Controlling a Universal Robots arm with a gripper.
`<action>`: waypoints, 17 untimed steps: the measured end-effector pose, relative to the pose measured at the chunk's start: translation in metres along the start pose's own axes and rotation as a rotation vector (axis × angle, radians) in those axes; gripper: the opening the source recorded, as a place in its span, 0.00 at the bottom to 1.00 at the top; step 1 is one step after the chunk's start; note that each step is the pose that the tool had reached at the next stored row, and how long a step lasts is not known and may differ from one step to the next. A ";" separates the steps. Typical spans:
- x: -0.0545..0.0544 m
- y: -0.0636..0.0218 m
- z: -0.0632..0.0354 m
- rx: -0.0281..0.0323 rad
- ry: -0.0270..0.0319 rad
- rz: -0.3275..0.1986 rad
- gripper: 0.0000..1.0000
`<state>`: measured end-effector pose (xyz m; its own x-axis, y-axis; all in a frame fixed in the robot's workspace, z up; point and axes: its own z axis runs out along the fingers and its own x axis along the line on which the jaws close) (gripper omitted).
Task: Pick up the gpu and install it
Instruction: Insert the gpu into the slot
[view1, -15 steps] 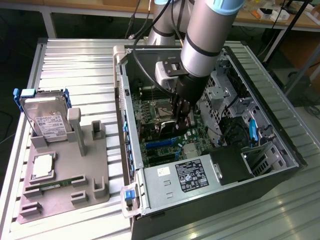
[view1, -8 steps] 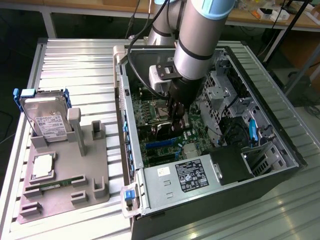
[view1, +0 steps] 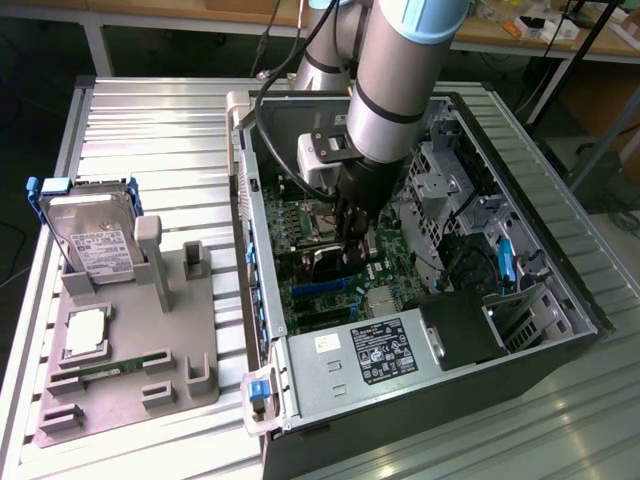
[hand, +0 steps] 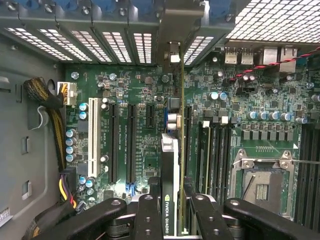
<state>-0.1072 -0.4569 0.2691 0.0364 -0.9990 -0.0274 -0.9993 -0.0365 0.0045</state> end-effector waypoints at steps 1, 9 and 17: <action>0.000 0.0001 0.0002 0.0001 -0.0003 0.002 0.27; 0.002 0.0001 0.0005 0.0003 0.0000 0.010 0.27; 0.005 0.0002 0.0010 0.0011 0.0023 0.028 0.27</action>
<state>-0.1072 -0.4618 0.2680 0.0089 -0.9996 -0.0250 -1.0000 -0.0090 0.0042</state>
